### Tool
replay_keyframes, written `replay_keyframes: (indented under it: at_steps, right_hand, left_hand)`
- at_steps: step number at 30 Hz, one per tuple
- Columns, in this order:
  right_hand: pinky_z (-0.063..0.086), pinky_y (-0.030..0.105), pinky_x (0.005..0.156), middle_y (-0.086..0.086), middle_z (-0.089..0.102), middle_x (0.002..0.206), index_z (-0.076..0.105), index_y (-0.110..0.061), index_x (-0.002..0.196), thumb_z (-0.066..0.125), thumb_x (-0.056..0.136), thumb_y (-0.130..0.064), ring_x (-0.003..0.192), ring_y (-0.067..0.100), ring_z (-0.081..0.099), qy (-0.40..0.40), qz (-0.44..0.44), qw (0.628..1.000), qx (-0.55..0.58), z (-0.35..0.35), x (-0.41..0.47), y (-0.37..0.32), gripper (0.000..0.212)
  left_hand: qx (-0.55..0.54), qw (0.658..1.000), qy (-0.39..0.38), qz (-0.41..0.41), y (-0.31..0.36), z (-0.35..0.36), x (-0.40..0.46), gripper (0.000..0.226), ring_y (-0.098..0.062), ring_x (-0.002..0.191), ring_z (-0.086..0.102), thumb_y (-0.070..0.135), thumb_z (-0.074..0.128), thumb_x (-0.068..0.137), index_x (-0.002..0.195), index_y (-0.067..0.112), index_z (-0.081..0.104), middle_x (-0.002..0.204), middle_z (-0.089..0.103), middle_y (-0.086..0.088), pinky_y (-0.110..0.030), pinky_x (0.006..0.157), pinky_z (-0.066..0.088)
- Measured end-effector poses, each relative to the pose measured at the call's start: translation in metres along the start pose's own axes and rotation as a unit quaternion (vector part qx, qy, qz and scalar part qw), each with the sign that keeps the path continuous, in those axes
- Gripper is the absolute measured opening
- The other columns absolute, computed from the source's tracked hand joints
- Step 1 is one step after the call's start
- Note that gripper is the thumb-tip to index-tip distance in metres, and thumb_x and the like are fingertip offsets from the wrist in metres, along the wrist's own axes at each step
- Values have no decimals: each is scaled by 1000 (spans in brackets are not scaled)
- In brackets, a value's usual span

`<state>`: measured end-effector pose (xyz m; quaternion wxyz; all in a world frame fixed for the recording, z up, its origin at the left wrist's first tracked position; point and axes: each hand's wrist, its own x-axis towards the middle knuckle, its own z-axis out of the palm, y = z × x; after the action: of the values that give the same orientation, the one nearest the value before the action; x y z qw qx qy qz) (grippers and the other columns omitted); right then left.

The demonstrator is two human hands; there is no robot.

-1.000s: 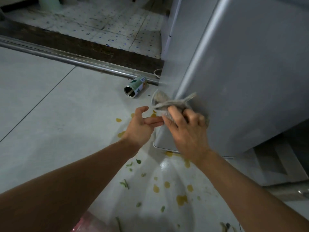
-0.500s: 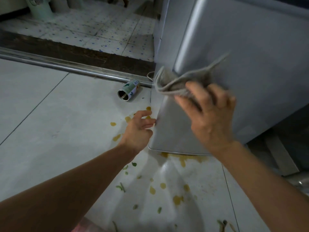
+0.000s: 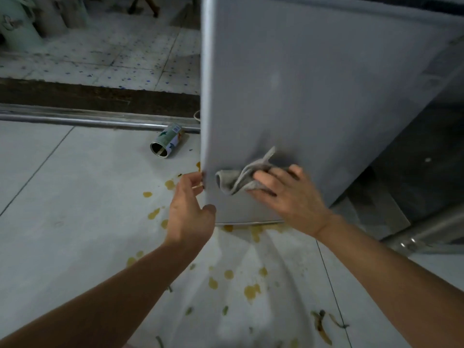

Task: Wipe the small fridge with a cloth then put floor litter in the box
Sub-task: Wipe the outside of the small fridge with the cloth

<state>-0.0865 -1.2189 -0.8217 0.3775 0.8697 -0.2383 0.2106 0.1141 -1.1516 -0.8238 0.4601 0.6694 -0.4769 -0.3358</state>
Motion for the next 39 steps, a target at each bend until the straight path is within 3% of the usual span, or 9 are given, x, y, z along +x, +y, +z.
replay_keyframes:
  at_steps: [6,8,14,19,22,25,30,33,39]
  right_hand:
    - [41,36,74,1,49,116,71,-24,93,57,94,-17,101,23,56,118,147,982,-15,-7,-11,25,16]
    - [41,37,74,0,48,116,72,-24,89,52,94,-12,101,23,51,84,129,988,1,7,-32,11,24]
    - [51,32,71,-1,66,111,67,-24,90,72,67,-13,92,23,64,-124,14,991,49,19,-72,5,26]
    - [42,39,77,1,47,117,65,-27,94,52,90,-11,100,24,52,32,143,989,-13,2,-69,48,22]
    - [37,41,83,1,45,118,61,-27,94,55,90,-15,106,23,48,80,180,980,-31,6,-72,61,14]
    - [35,41,87,1,41,116,55,-29,94,59,83,-13,110,23,44,71,220,973,-22,23,-89,44,20]
    - [39,43,87,3,40,114,68,-27,87,55,77,-14,107,27,43,-33,200,979,19,31,-123,35,20]
    - [46,41,80,3,40,112,67,-24,88,58,77,-15,101,27,46,-59,198,978,25,21,-121,42,17]
    - [38,41,77,4,42,105,47,-22,90,56,90,-12,91,25,44,131,348,928,-2,-5,-90,90,14]
  left_hand:
    - [149,983,26,103,10,12,-18,60,-8,109,42,-7,59,74,127,14,38,124,41,-2,-20,92,36]
    - [188,973,14,135,13,17,-21,61,-14,110,44,-8,57,73,127,11,38,122,42,-5,-22,91,37]
    - [297,933,-28,202,26,33,-20,67,-26,113,48,-10,55,66,129,8,41,127,45,-9,-35,99,40]
    - [378,869,-84,309,44,47,-15,73,-31,109,53,-10,57,54,125,5,49,126,52,-12,-39,96,42]
    - [442,810,-112,369,53,59,-8,75,-29,106,55,-7,58,50,124,5,52,125,54,-12,-35,95,37]
    - [492,758,-140,404,54,67,-5,76,-30,106,57,-4,61,50,124,5,52,126,55,-11,-39,97,40]
    - [563,683,-165,435,54,72,-6,79,-32,106,60,1,73,40,118,3,61,123,60,-14,-47,95,46]
    - [573,659,-151,463,63,74,-4,70,-31,105,61,0,63,45,115,3,62,121,62,-14,-50,95,45]
    - [561,643,-119,508,77,91,5,61,-32,111,56,3,46,58,117,5,59,126,58,-15,-52,103,35]
